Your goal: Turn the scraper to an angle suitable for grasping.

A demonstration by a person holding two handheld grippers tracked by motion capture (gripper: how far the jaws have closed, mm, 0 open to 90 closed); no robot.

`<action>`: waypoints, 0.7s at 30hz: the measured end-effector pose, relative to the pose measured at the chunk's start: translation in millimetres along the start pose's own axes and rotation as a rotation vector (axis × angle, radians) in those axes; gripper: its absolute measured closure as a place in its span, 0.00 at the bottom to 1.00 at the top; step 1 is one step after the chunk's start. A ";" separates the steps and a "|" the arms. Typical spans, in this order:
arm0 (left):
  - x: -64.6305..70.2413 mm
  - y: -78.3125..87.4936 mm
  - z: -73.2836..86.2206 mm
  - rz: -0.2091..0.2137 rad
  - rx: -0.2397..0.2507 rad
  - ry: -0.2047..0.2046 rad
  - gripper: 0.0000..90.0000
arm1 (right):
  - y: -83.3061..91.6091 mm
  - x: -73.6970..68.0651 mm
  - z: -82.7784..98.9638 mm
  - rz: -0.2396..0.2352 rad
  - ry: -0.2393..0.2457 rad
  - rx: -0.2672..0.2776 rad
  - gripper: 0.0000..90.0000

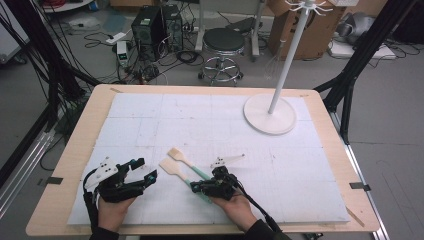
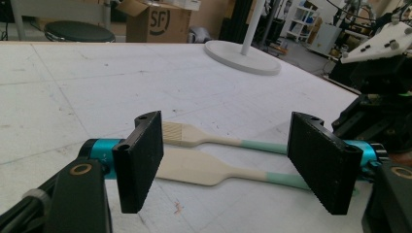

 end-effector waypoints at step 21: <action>1.1 -0.2 -0.2 0.000 0.002 -0.003 0.33 | 2.6 1.0 13.9 0.126 -0.032 -0.086 1.00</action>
Point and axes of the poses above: each handheld gripper's, and its own axes: y roughly backward along the jaws, z roughly out of its underside, x roughly to its right, the point moved 6 cm from there along -y, roughly forward along the jaws, and after that the axes turned 15 degrees about -z, right-handed, at the moved point
